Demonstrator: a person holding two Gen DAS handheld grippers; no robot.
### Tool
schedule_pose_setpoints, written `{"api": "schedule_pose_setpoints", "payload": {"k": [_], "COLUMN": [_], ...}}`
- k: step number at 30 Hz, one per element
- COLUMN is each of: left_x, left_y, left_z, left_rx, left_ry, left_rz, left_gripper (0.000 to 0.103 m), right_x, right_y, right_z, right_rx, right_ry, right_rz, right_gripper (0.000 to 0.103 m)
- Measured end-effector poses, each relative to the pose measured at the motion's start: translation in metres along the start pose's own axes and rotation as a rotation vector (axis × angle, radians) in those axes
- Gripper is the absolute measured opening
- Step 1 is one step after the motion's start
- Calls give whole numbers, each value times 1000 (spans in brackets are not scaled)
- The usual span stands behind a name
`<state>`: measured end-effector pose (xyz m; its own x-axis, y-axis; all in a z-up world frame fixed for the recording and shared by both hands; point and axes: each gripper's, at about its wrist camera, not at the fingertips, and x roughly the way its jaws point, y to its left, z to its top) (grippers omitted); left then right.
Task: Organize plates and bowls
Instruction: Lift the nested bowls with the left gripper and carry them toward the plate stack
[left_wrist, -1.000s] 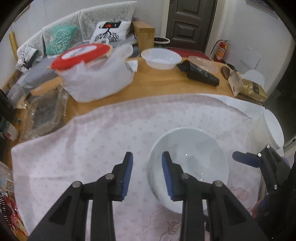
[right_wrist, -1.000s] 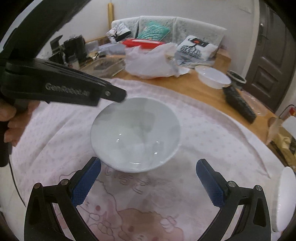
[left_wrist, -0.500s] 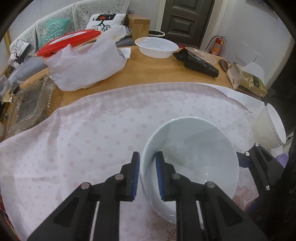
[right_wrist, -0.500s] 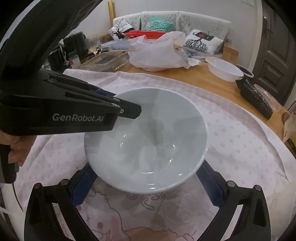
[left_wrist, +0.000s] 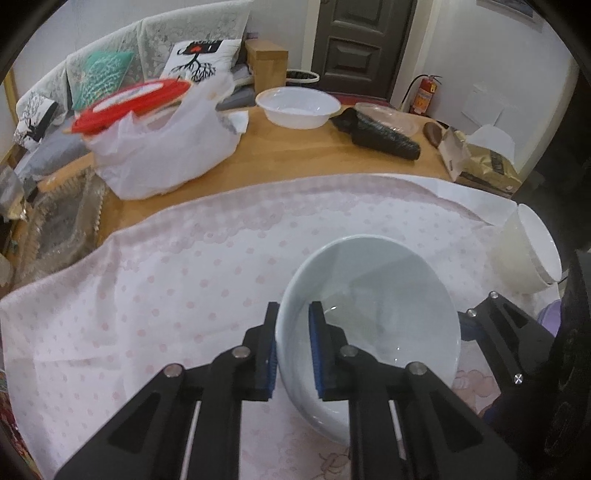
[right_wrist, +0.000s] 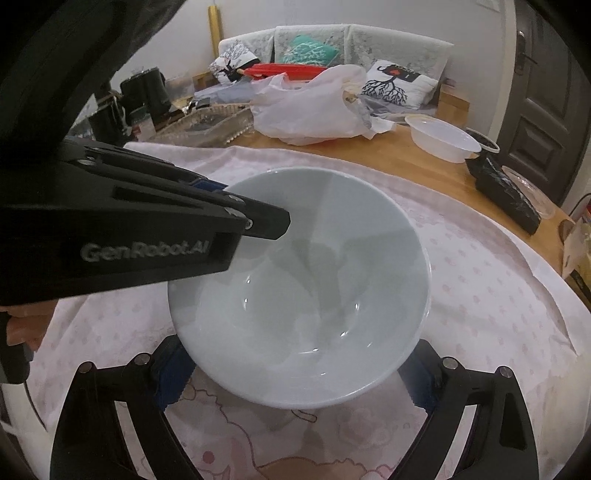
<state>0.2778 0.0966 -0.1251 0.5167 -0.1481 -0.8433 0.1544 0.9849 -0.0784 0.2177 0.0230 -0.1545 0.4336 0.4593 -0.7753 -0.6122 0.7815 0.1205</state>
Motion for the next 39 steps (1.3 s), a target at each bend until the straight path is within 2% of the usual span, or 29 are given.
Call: {"api": "schedule_pose_setpoints", "payload": {"k": [7, 17, 39], "left_x": [-20, -42, -45], "left_y": [-21, -74, -218], "left_z": [11, 29, 66], "left_rx": [25, 83, 220], "left_ry": [-26, -63, -84], "left_rz": [7, -9, -67], "left_gripper": [12, 12, 12], "right_x": [-26, -71, -157], "right_y": [-8, -37, -137], "right_z": [1, -9, -58], "right_rx": [9, 31, 165], "right_ry": [-44, -89, -147], "right_rz": [-15, -58, -158], "right_gripper": [91, 92, 92]}}
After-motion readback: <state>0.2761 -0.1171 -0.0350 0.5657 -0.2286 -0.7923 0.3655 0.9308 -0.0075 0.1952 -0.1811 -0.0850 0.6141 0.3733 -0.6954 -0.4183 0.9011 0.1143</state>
